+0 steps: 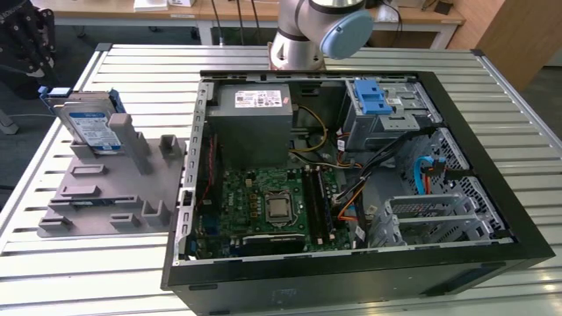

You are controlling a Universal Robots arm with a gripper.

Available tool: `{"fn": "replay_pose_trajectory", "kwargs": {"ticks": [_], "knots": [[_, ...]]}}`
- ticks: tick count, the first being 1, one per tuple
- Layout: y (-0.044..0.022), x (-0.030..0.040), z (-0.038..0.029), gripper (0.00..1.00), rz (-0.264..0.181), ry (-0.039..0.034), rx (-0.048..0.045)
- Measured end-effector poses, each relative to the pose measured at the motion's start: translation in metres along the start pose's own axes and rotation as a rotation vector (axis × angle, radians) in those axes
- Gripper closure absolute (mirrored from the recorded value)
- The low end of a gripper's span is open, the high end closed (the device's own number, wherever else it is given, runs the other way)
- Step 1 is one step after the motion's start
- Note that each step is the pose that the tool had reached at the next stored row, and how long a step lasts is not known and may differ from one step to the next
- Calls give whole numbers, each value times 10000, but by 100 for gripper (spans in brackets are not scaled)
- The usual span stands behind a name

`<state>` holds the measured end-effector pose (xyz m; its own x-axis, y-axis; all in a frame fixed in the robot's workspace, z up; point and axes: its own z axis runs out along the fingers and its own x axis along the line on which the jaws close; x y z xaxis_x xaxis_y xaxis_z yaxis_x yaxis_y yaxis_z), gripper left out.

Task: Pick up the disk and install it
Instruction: 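Pick up the disk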

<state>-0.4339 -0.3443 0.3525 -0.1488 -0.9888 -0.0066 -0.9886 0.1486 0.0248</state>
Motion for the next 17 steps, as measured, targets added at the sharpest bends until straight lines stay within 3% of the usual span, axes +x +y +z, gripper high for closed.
{"fn": "replay_pose_trajectory", "kwargs": {"ticks": [4,6,7,10,12,13,17], "knots": [[-1,0,23,77,-577,8,41],[-1,0,40,65,-814,15,62],[-1,0,52,65,-858,18,70],[7,-10,104,47,-862,25,91],[7,-16,128,47,-862,28,93],[8,-19,134,41,-863,29,91],[15,-32,162,41,-862,28,93]]}}
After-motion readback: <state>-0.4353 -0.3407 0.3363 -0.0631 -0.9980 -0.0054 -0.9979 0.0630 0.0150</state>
